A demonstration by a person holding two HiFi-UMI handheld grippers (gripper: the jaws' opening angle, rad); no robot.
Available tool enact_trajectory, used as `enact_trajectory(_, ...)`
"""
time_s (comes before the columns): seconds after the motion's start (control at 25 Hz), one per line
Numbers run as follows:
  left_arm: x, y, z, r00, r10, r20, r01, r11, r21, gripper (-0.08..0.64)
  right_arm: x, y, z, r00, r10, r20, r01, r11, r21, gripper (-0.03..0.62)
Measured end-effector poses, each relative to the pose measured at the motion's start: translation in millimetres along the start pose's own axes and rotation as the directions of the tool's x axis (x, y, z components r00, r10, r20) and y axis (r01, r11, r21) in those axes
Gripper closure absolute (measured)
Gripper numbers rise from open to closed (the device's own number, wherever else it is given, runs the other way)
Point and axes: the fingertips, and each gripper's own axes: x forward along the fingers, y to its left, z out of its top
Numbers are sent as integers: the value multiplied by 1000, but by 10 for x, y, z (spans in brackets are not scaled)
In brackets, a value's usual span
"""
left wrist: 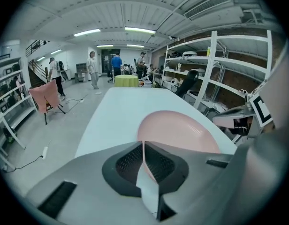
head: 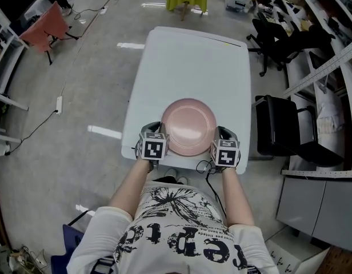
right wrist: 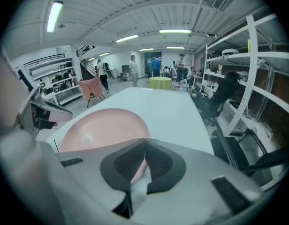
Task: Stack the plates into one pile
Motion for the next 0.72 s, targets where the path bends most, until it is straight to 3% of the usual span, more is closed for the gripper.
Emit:
enact_trajectory(0.04, -45, -5, 41, 1000, -2, 21, 2, 1000, 6, 557, -53, 13, 43, 1000, 9, 20, -8, 1000, -21, 584)
enact_trajectory(0.2, -248, -71, 298, 993, -52, 102, 48, 998, 44, 557, -245, 80, 276, 992, 56, 110, -54, 998, -23, 586)
enact_trajectory(0.32, -390, -192, 489, 974, -136, 180, 125, 990, 70, 557, -414, 145, 471, 978, 85, 190, -81, 996, -30, 586)
enact_trajectory(0.52, -706, -458, 861, 888, -313, 336, 298, 950, 99, 557, -715, 294, 797, 939, 138, 315, -120, 990, -76, 587)
enact_trajectory(0.72, -1095, -651, 1194, 792, -406, 457, 350, 914, 206, 557, -1044, 445, 1126, 873, 192, 448, -139, 979, -149, 588)
